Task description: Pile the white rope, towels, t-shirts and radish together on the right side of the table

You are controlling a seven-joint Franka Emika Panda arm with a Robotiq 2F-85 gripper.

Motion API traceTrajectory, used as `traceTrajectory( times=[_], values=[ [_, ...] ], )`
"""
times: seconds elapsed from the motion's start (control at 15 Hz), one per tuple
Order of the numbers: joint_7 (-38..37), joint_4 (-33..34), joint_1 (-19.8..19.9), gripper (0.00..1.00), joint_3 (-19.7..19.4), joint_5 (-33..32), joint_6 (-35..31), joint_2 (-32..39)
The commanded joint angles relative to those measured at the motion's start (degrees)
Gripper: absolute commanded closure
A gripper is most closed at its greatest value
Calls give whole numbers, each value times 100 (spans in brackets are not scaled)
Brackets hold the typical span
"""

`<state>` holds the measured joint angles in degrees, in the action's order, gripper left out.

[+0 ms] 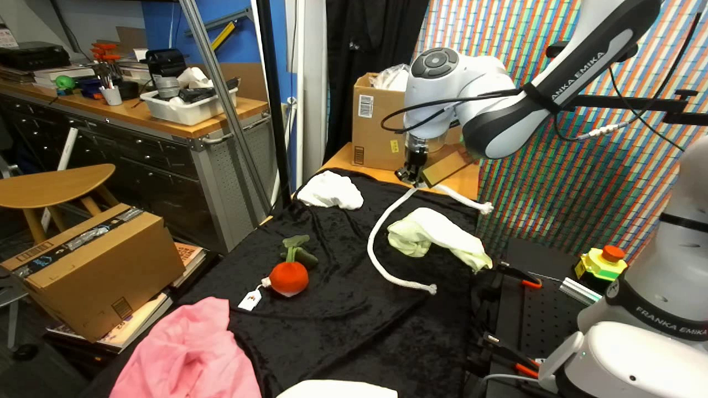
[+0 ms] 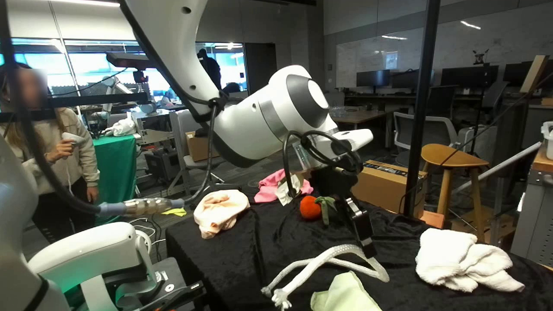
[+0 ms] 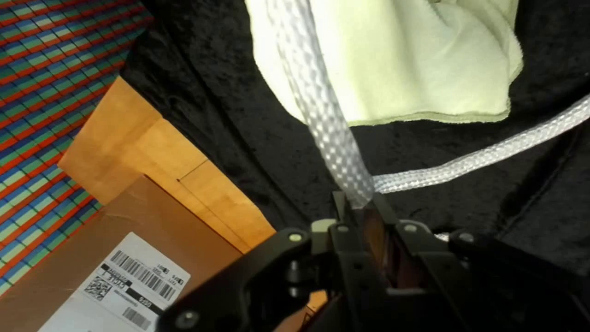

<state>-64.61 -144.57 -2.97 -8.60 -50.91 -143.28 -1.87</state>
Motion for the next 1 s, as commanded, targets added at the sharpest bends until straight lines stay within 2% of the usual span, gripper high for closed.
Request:
traceTrajectory(
  times=[0.0,0.27,0.33,0.4,0.53,0.93],
  values=[
    [-183,-237,356,86,225,-118,95,-369],
    [-200,-263,523,86,337,-94,107,-271],
    [-205,-282,534,81,365,-81,122,-260],
    [-163,-281,537,58,386,-23,126,-234],
    [-118,-303,526,56,433,53,118,-244],
    [-70,-246,460,11,638,258,100,-312]
  ],
)
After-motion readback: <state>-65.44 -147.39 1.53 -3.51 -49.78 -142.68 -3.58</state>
